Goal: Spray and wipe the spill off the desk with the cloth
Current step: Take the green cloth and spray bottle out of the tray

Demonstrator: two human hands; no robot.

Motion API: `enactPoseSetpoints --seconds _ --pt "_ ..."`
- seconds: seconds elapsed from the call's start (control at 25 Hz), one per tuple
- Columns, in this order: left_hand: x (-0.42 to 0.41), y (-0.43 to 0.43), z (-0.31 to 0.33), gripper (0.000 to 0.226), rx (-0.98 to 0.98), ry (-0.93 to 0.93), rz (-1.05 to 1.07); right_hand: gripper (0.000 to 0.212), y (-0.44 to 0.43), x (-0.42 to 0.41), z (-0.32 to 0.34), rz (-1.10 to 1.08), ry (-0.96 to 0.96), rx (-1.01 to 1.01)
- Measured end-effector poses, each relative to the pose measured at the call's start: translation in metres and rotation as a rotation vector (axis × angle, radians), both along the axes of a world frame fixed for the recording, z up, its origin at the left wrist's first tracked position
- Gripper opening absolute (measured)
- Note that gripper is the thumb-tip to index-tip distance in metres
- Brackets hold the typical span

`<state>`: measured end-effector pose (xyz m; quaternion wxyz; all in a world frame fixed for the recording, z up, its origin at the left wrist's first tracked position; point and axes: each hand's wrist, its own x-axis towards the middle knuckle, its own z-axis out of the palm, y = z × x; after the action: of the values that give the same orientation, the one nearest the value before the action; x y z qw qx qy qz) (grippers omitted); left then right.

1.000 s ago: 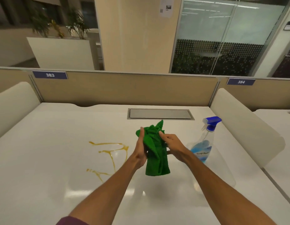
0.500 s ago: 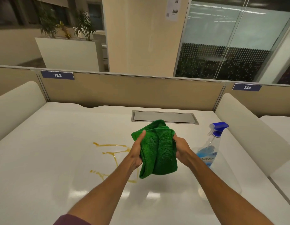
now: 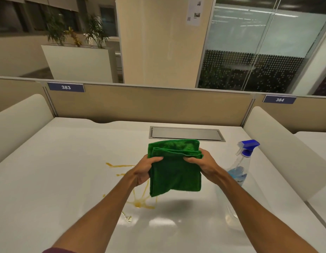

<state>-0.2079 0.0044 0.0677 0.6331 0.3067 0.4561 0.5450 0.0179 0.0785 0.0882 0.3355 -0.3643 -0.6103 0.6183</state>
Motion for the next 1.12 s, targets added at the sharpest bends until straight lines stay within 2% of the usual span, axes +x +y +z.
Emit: enactPoseSetpoints --seconds 0.12,0.24,0.28,0.32,0.4,0.44,0.48,0.52,0.6,0.68,0.76,0.8,0.84,0.92,1.0,1.12 --pt "-0.012 -0.001 -0.009 0.020 0.070 -0.128 0.099 0.032 -0.004 -0.013 0.021 0.085 -0.005 0.083" --pt "-0.030 -0.004 -0.016 0.029 0.121 -0.558 0.231 0.035 -0.014 -0.028 0.051 0.198 -0.038 0.165" --pt "-0.034 0.000 -0.018 0.032 0.091 -0.570 0.249 0.037 -0.017 -0.034 0.060 0.249 -0.051 0.184" --pt "-0.035 0.003 -0.020 0.033 0.064 -0.454 0.212 0.038 -0.020 -0.039 0.068 0.293 -0.062 0.188" --pt "-0.023 0.006 -0.019 0.030 0.036 -0.026 -0.030 0.037 -0.024 -0.048 0.080 0.352 -0.050 0.151" --pt "-0.014 0.004 -0.021 0.032 -0.022 0.033 -0.140 0.036 -0.025 -0.051 0.083 0.369 -0.021 0.111" --pt "-0.009 0.000 -0.028 0.037 -0.112 0.024 -0.158 0.036 -0.025 -0.053 0.083 0.375 0.010 0.066" --pt "-0.002 -0.003 -0.039 0.037 -0.197 -0.052 -0.108 0.035 -0.024 -0.054 0.082 0.363 0.027 0.026" --pt "0.011 -0.006 -0.047 0.031 -0.221 -0.205 0.062 0.036 -0.020 -0.055 0.074 0.255 0.011 -0.025" --pt "0.030 0.000 -0.027 0.041 -0.088 -0.452 0.111 0.037 -0.016 -0.052 0.063 0.072 -0.044 -0.074" --pt "0.041 0.011 0.010 0.020 0.063 -0.532 0.069 0.037 -0.013 -0.048 0.052 -0.053 -0.074 -0.120" --pt "0.046 0.016 0.018 0.021 0.078 -0.622 0.073 0.035 -0.012 -0.046 0.047 -0.087 -0.076 -0.133" --pt "0.047 0.016 0.022 0.031 0.083 -0.630 0.146 0.031 -0.012 -0.044 0.044 -0.109 -0.073 -0.139" --pt "0.046 0.014 0.018 0.051 0.099 -0.776 0.131 0.027 -0.011 -0.042 0.039 -0.131 -0.053 -0.142" --pt "0.046 0.015 0.015 0.069 0.202 -0.797 0.133 0.027 -0.009 -0.039 0.037 -0.131 -0.029 -0.134" --pt "0.045 0.018 0.024 0.083 0.348 -0.920 0.101 0.039 -0.007 -0.035 0.035 -0.092 -0.025 -0.088"
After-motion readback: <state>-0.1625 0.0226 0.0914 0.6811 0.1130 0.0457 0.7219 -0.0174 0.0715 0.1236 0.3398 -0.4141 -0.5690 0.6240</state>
